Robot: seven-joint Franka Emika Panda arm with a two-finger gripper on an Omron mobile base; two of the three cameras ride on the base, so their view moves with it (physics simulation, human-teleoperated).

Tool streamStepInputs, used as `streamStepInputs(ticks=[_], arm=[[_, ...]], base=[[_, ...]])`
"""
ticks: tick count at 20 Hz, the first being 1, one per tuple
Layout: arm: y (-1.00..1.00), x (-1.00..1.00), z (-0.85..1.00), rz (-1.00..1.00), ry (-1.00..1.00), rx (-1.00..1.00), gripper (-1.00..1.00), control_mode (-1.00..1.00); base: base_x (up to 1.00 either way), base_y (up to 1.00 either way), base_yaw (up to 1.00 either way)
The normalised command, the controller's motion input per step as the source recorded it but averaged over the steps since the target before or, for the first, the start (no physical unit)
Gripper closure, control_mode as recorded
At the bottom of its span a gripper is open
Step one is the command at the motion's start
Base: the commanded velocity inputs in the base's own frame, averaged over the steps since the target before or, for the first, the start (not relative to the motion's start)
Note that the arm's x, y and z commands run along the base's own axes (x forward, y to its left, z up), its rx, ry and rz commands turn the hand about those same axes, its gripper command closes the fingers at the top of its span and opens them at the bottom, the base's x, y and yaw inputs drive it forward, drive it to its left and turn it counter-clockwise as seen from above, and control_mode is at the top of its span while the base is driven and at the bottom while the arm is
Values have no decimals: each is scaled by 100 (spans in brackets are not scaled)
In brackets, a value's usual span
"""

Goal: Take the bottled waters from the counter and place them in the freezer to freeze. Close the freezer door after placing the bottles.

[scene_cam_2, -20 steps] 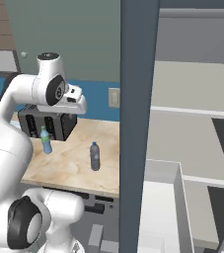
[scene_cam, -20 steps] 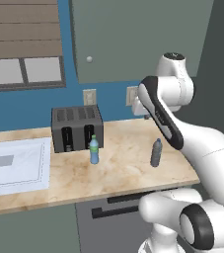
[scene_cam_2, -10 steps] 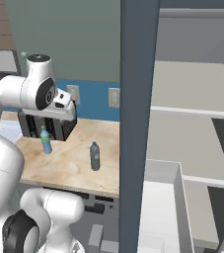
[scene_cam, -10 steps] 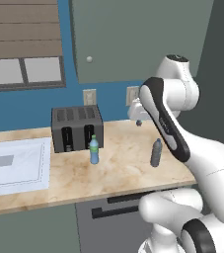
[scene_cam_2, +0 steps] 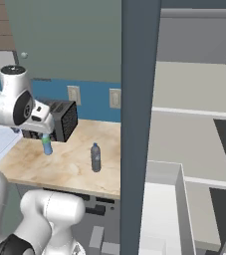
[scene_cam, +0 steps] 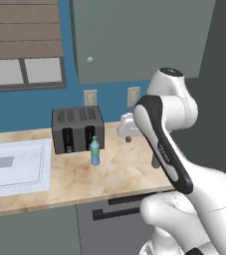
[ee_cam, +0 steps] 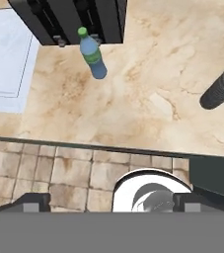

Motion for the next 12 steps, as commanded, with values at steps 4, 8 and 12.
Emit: streamStepInputs(ticks=[4, 8, 12], arm=[[76, -2, -16, -13, -3, 0, -100, -100], [91, -3, -1, -32, -12, 0, -100, -100], [81, -2, 0, -43, -17, 0, -100, -100]], base=[[0, 0, 0], [0, 0, 0], [0, 0, 0]])
